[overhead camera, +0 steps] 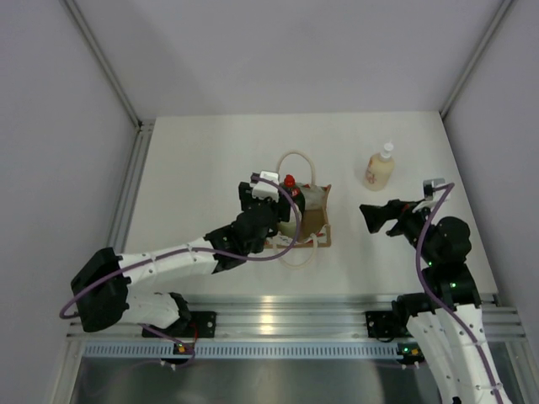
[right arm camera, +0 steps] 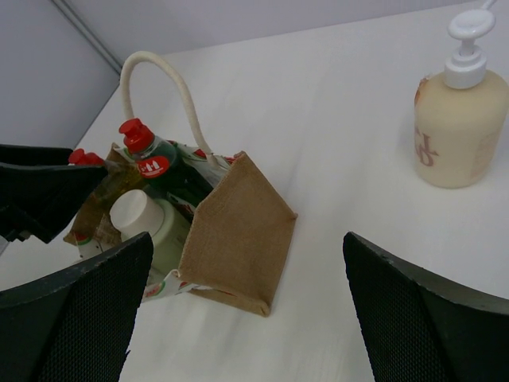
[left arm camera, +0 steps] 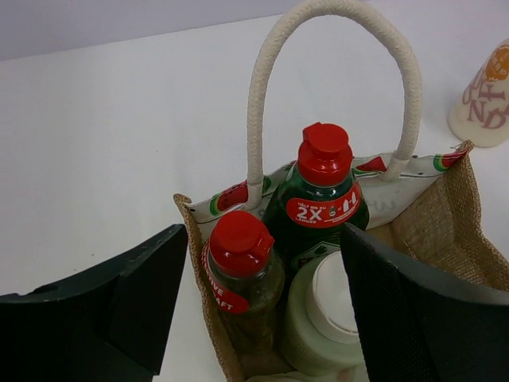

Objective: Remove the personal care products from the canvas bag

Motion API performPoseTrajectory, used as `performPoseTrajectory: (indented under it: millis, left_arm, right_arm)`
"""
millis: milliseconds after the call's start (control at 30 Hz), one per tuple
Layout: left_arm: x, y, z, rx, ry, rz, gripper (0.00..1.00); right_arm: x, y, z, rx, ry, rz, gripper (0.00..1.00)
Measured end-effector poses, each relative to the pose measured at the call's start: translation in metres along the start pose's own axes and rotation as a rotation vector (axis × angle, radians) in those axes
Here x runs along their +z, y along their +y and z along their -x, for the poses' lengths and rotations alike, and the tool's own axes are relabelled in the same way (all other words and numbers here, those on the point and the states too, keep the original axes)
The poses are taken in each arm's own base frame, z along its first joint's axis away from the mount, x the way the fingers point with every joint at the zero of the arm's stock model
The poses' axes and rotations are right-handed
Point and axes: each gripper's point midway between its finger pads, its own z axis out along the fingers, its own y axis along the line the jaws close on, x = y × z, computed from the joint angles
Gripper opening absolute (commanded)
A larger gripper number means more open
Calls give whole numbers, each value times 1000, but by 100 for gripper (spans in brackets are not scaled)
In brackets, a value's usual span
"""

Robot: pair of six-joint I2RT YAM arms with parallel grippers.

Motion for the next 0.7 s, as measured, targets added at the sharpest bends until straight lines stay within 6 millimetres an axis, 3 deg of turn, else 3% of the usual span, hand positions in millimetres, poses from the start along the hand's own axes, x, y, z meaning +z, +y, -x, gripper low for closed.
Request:
performPoseTrajectory:
  millis: [400,700]
  left_arm:
    - [23,17,-9,-26,31,13,77]
    - [28,12,-25,-19,68,-5,66]
  right_arm:
    - [0,0,0,0,1,0,99]
    - [0,0,-1,1,5,-1,100]
